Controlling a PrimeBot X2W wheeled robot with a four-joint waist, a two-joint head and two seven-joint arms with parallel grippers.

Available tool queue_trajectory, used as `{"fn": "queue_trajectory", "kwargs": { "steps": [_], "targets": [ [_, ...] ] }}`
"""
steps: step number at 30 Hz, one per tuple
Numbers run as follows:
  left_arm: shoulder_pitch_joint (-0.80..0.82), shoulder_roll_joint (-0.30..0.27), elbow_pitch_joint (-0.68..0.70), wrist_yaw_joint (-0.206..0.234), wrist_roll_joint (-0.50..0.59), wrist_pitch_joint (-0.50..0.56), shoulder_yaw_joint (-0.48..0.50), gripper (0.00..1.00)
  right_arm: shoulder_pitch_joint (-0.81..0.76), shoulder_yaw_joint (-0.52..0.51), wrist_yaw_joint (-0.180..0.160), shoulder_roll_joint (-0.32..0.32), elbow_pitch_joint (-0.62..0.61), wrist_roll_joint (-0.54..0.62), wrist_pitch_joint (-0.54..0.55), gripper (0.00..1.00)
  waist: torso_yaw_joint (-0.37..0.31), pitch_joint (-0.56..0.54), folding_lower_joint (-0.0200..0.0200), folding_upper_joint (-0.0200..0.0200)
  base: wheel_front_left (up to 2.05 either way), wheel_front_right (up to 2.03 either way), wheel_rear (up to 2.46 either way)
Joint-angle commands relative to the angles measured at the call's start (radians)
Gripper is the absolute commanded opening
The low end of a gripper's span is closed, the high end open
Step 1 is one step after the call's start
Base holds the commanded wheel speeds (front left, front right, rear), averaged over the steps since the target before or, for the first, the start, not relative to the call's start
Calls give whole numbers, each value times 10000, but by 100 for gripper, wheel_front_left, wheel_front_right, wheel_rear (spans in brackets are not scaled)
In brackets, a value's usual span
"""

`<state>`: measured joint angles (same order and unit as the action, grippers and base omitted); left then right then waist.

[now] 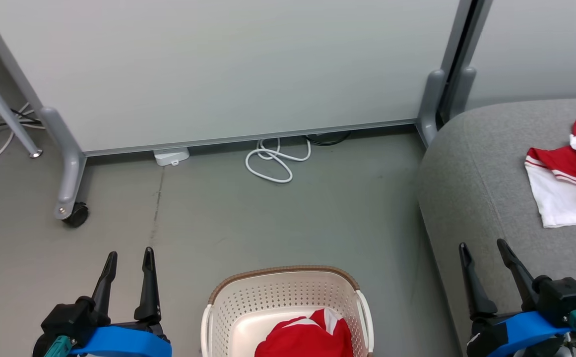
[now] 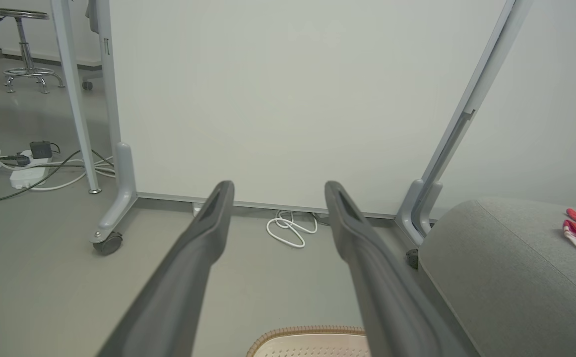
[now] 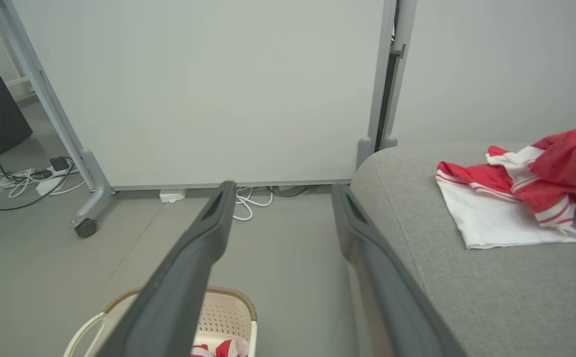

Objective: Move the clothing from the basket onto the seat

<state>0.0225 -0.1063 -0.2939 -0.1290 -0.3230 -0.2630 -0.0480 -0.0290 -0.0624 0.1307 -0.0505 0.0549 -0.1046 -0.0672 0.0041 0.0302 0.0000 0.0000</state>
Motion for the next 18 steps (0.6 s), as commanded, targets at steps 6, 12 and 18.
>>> {"fn": "queue_trajectory", "kwargs": {
  "steps": [6,12,18],
  "targets": [
    [-27,-77,-3,-24,67,-28,65,100,-121,214,3,0,180,-131,-52,100,354,-84,0,0,0,0,0],
    [-99,-118,-132,-24,13,-28,48,100,-132,417,3,1,361,-225,-97,100,460,-137,0,0,0,0,0],
    [-98,-149,-148,-25,-15,-28,94,100,-81,491,3,1,409,-239,-118,100,451,-101,0,0,0,0,0]
  ]
}}
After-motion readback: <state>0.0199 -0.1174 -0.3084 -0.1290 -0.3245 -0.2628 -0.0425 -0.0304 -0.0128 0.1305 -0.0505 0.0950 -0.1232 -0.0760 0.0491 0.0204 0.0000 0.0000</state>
